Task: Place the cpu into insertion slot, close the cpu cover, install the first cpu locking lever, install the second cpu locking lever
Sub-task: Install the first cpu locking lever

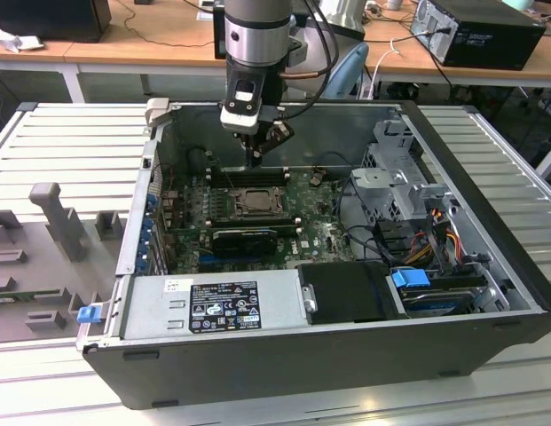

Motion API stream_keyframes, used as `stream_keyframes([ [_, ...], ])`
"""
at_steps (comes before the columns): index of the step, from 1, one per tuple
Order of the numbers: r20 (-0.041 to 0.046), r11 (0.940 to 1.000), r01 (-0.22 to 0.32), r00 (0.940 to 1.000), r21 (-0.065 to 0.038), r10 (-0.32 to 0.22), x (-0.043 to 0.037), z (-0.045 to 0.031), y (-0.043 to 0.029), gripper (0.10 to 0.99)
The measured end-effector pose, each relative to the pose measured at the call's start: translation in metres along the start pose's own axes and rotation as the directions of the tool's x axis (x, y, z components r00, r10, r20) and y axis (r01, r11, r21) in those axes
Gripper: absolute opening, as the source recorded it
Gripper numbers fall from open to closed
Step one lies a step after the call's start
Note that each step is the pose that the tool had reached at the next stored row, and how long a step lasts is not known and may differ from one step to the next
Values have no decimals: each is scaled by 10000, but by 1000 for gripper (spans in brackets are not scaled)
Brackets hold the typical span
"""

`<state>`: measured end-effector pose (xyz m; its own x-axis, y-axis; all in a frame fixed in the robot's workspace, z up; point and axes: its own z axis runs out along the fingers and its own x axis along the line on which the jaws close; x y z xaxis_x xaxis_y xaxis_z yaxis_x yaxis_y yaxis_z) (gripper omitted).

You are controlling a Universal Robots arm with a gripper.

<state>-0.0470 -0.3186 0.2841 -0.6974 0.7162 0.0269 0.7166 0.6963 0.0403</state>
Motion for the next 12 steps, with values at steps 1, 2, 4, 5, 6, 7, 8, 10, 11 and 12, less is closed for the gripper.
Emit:
stream_keyframes([
  [1,-2,10000,59,10000,2,-59,0,0,0,106],
  [2,-5,9999,129,9999,4,-129,0,0,0,106],
  [4,-9,9997,240,9997,7,-240,0,0,0,106],
  [5,-13,9995,322,9995,9,-322,0,0,0,106],
  [6,-16,9993,383,9993,10,-383,0,0,0,106],
  [7,-17,9990,438,9990,12,-438,0,0,0,106],
  [8,-20,9988,490,9988,13,-490,0,0,0,106],
  [10,-27,9979,652,9979,17,-652,0,0,0,106],
  [11,-30,9975,713,9974,18,-713,0,0,0,106],
  [12,-32,9971,765,9971,19,-765,0,0,0,106],
])
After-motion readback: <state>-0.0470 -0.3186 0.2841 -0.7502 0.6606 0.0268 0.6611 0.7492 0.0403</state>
